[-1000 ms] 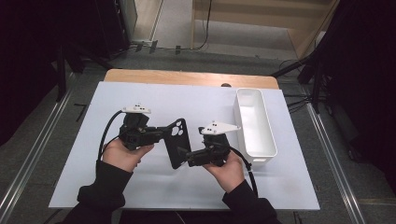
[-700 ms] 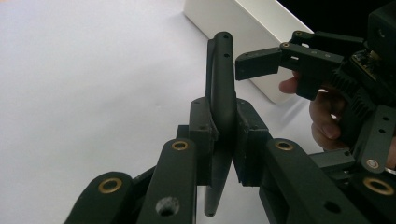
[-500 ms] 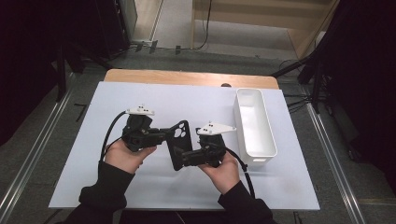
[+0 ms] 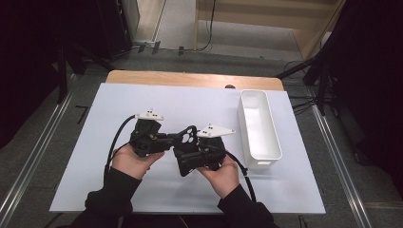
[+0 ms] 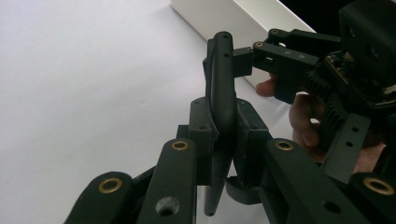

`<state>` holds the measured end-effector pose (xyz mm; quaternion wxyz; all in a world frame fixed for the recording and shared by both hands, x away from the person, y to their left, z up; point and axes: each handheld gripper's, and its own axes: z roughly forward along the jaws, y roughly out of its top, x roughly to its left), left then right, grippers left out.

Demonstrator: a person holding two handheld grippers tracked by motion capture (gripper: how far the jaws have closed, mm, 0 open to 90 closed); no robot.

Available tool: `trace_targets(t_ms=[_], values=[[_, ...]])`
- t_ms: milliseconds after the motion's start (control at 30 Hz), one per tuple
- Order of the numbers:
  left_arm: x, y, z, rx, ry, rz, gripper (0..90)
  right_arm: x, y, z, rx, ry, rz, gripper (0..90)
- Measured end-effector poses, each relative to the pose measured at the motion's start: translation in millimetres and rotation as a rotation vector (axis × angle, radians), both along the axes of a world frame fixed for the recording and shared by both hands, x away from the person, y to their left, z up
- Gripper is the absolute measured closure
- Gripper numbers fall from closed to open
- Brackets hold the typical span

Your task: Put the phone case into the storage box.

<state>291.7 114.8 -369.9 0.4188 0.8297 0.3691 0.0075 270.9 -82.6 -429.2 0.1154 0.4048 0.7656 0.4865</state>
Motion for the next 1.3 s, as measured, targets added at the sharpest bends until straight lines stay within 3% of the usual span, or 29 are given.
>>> trace_targets(t_ms=[167,267,633,800,1133,1300], values=[[-2.5,-3.0,0.2,-0.012,-0.004,-0.009,79.7,0.4,1.7,-1.2,-0.012,-0.003,-0.011,0.0],[-3.6,-5.0,0.0,-0.017,0.002,-0.007,79.8,-0.3,-0.1,-1.1,-0.001,-0.006,0.011,10.5],[-4.3,-5.5,0.2,-0.027,-0.01,-0.019,78.2,-1.7,-1.1,0.9,-0.022,-0.018,0.017,12.3],[-6.4,-4.4,5.0,-0.036,-0.039,-0.027,68.0,-1.9,-1.2,0.5,-0.02,-0.011,0.022,12.4],[-4.9,2.3,10.8,-0.062,-0.051,-0.036,44.0,0.1,-4.3,0.1,-0.017,-0.01,0.016,12.3],[-3.5,3.3,10.5,-0.058,-0.043,-0.051,40.0,1.6,-7.8,0.2,-0.01,0.001,0.006,12.4]])
